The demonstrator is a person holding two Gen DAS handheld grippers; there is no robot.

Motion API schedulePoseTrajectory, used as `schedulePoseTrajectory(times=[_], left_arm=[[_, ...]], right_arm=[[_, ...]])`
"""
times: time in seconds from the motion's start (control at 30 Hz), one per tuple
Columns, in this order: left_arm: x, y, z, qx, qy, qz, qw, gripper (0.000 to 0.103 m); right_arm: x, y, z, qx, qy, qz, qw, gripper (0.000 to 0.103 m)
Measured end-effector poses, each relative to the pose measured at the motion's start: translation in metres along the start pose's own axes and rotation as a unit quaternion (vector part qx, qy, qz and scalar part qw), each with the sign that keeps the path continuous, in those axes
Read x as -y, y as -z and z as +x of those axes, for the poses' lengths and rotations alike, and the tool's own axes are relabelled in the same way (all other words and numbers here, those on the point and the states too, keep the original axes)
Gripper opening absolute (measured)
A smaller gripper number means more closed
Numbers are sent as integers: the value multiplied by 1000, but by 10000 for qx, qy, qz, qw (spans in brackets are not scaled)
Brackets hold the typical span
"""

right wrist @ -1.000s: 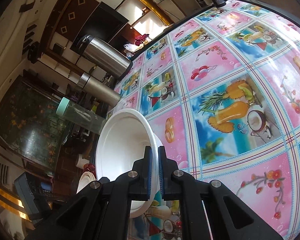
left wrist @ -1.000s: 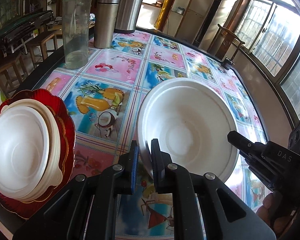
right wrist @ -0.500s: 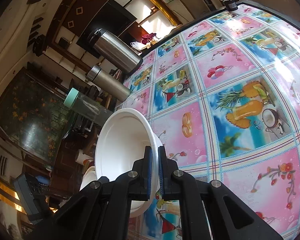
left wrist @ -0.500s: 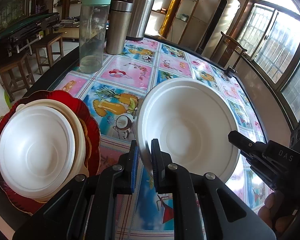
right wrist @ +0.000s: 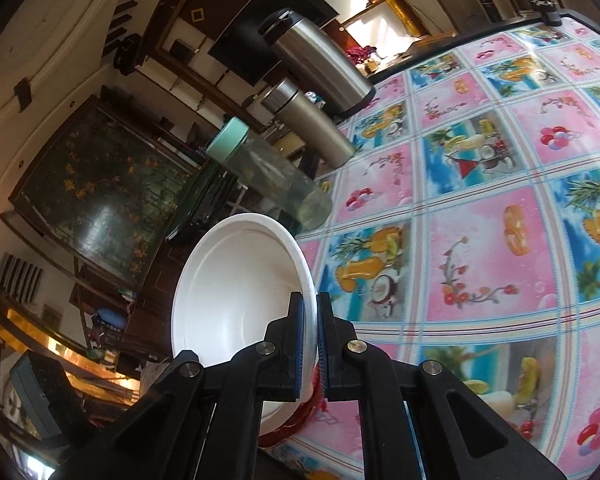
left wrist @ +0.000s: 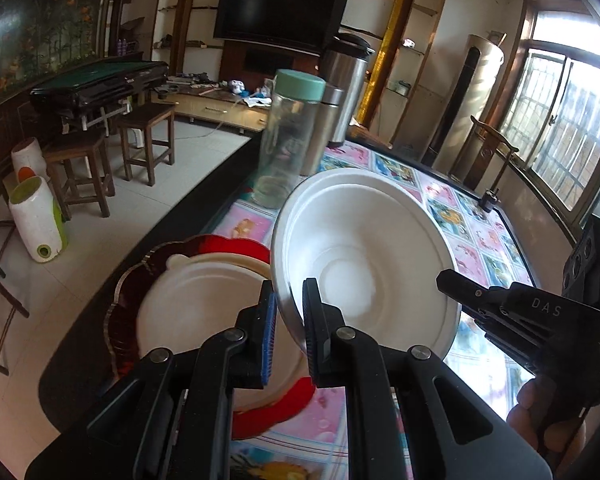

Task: Organize plates and bowls
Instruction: 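Carry the white bowl with both grippers toward the stacked red plates, then lower the white bowl into the bowls on the red plates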

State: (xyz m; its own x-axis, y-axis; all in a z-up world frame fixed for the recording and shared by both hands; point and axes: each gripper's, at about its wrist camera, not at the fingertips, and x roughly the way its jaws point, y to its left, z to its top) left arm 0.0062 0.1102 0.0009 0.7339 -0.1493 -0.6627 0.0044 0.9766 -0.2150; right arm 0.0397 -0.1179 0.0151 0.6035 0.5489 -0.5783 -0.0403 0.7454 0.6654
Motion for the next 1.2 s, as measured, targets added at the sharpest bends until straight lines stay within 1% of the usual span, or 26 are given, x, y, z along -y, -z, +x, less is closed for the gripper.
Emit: schedulePoseTrajectory(times=[0.17, 0.3, 0.43, 0.57, 0.87, 1.0, 1.03, 1.07, 1.1, 1.13, 1.17, 1.2], left_arm=[[-41, -1, -8, 36, -379, -225, 9990, 11], [-62, 10, 3, -179, -579, -340, 9976, 11], [-71, 20, 18, -481, -535, -458, 9964, 12], [-73, 24, 21, -596, -464, -503, 9959, 12], [-71, 24, 19, -624, -487, -421, 9960, 12], [-74, 27, 20, -682, -538, -448, 9952, 15], [-75, 27, 20, -702, -567, -469, 9948, 17], [-75, 28, 20, -721, -614, -478, 9944, 26], [-76, 28, 20, -727, -659, -474, 9940, 36], [-77, 29, 19, -717, -685, -464, 9940, 40], [-78, 30, 18, -705, -727, -452, 9938, 48], [-78, 31, 18, -692, -780, -439, 9936, 50]], right_arm=[[-34, 16, 39, -339, -72, -311, 9989, 6], [-42, 30, 61, -559, 19, -454, 9974, 6], [-40, 38, 73, -715, 161, -521, 9960, 6], [-32, 41, 78, -793, 190, -468, 9956, 6], [-29, 41, 79, -798, 222, -474, 9954, 7], [-27, 42, 81, -839, 182, -476, 9952, 7], [-28, 42, 80, -835, 181, -485, 9952, 7], [-28, 42, 79, -826, 189, -491, 9952, 11], [-28, 42, 79, -810, 194, -501, 9953, 11], [-28, 41, 80, -801, 192, -513, 9953, 11], [-27, 40, 79, -797, 183, -511, 9953, 11], [-26, 40, 79, -801, 160, -491, 9954, 11]])
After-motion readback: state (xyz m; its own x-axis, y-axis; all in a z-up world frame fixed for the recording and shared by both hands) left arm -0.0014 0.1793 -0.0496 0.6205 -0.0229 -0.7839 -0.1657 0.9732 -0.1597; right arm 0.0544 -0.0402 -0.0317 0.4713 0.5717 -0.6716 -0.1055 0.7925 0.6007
